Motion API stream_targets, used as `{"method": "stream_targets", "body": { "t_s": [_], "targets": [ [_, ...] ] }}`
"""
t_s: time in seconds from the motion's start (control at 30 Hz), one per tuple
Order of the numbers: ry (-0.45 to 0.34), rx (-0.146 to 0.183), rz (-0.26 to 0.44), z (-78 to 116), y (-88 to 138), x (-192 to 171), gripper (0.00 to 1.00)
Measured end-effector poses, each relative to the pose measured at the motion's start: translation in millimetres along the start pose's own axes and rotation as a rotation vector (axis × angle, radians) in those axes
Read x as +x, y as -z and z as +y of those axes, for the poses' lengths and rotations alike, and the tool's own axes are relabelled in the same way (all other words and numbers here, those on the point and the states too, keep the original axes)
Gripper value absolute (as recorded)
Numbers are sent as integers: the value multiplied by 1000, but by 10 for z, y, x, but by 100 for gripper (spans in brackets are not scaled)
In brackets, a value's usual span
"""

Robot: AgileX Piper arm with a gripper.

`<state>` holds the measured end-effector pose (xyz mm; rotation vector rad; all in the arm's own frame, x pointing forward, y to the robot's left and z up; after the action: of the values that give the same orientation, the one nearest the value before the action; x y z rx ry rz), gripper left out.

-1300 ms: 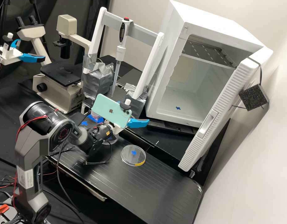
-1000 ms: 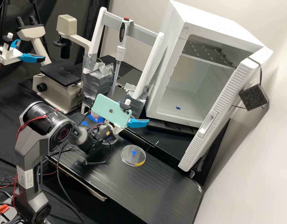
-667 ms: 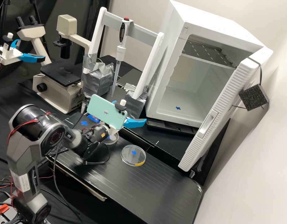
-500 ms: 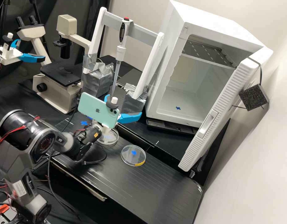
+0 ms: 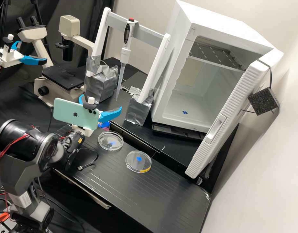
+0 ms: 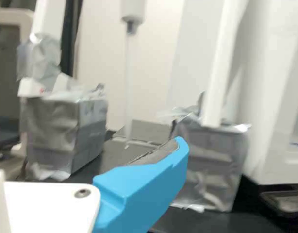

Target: Open the bottle

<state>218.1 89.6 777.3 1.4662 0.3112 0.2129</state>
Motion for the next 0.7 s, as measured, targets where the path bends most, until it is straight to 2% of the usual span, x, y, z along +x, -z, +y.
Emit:
{"method": "stream_targets", "body": {
  "t_s": [0.1, 0.3, 0.33, 0.7],
  "targets": [
    [27, -14, -8, -72, -8, 12, 100],
    [63, -22, -40, -175, -67, 41, 100],
    [67, -22, -42, -185, -74, 50, 0],
    [67, -25, -62, -198, -126, 106, 0]
  ]
}}
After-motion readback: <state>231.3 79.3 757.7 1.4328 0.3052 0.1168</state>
